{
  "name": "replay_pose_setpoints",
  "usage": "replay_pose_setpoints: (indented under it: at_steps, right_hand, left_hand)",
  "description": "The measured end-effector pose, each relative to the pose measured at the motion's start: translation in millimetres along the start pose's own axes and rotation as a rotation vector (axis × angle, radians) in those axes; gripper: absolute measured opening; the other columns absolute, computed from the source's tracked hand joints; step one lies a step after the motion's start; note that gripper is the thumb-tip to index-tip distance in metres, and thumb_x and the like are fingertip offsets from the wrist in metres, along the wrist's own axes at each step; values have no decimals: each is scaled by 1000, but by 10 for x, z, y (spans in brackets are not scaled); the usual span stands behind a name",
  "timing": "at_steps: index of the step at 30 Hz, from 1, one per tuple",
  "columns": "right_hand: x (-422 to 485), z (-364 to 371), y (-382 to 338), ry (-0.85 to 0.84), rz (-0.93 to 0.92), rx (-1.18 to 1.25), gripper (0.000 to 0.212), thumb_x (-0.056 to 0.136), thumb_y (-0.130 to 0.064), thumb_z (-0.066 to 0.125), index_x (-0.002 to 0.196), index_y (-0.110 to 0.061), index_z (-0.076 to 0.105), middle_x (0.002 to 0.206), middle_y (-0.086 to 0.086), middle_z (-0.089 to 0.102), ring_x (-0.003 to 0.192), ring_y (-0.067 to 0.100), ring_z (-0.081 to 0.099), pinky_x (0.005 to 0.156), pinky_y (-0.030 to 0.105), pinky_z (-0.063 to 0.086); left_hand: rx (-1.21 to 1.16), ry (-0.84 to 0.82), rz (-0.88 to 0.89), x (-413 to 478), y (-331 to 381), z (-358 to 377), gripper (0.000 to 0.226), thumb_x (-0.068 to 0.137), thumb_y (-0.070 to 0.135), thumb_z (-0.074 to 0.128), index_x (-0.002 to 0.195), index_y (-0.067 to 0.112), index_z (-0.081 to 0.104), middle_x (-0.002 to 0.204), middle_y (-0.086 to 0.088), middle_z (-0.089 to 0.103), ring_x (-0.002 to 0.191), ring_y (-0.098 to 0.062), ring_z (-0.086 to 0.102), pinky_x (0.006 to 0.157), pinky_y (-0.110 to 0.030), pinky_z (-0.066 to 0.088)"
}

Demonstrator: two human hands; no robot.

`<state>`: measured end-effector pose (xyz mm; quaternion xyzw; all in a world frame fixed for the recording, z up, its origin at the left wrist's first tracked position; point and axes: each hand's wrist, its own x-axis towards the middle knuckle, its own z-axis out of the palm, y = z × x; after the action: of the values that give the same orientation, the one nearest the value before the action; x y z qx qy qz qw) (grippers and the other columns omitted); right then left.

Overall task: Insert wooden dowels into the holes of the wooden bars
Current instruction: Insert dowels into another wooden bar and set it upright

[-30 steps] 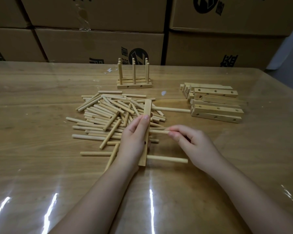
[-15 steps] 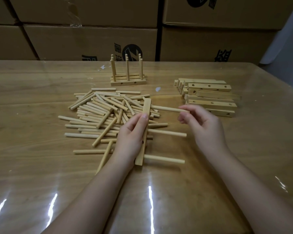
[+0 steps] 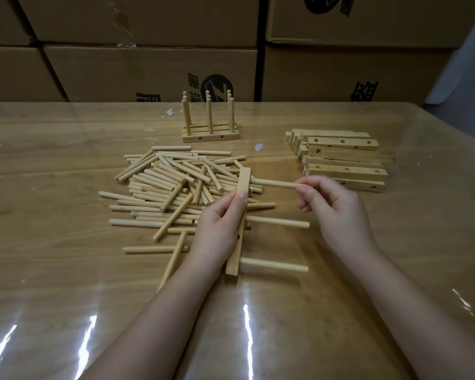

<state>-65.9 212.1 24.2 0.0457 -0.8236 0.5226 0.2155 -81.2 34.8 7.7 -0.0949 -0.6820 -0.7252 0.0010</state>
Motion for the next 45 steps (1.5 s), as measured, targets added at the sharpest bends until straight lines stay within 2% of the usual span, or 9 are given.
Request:
replay_pose_setpoints:
  at_steps: [6,9,13,16,22,31,35,40,45]
  right_hand:
    - [8,6,-29,13,125,275,18,95,-23,45,109,-24,58,85,-2,68,79,6,65,72,16,51]
    - [-9,3,19,88,313,368,26,100,-19,35,102,-11,60,69,-3,65,63,8,58,59,19,47]
    - [-50,59,31,-88,362,363,25,98,-12,36,95,-16,60,65,-2,65,56,9,52,50,21,39]
    - [-77,74,25,-203,300,320,19,90,-29,48,103,-23,61,74,-6,67,61,7,56,52,17,43]
    - [-90,127,49,-154,250,238,22,84,-12,63,100,-26,64,82,1,67,67,3,61,60,13,49]
    - [-54,171,54,-61,254,333,24,78,-17,66,94,-33,59,80,-3,69,68,2,63,62,13,49]
    - [-22,169,84,-59,286,395,16,84,-13,62,96,-24,62,76,-6,72,69,2,65,63,13,50]
    - [26,143,136,-47,337,441,9,86,-14,60,94,-16,64,72,-3,72,65,6,64,62,15,52]
    - [54,146,165,-24,373,476,11,87,-14,61,98,-16,62,73,0,72,66,8,65,62,17,53]
  left_hand:
    - [-118,84,-68,19,-24,-22,29,98,31,47,85,30,73,84,12,73,79,0,67,65,-15,51]
    - [-399,126,-162,69,2,-65,23,97,31,47,93,26,69,77,5,67,68,-6,64,56,-23,53]
    - [-633,101,-148,111,6,-113,17,88,30,54,99,19,60,81,-3,67,76,-15,67,67,-33,58]
    - [-729,83,-146,122,-6,-142,24,85,27,56,107,17,57,92,-5,72,91,-21,70,73,-34,58]
    - [-757,101,-166,148,-49,-144,24,81,25,58,102,14,53,108,-14,68,99,-26,69,75,-33,58]
    - [-659,17,-185,142,-85,-126,34,81,23,59,112,10,53,106,-12,71,100,-26,69,75,-30,57]
    - [-585,-40,-175,126,-100,-112,35,79,24,61,111,10,54,106,-14,72,100,-27,69,76,-28,57]
    - [-674,58,-206,170,-127,-120,35,79,28,60,103,2,54,97,-16,72,95,-33,70,71,-31,58]
    - [-681,32,-211,169,-125,-128,39,82,27,57,110,1,53,105,-19,71,98,-32,69,72,-30,58]
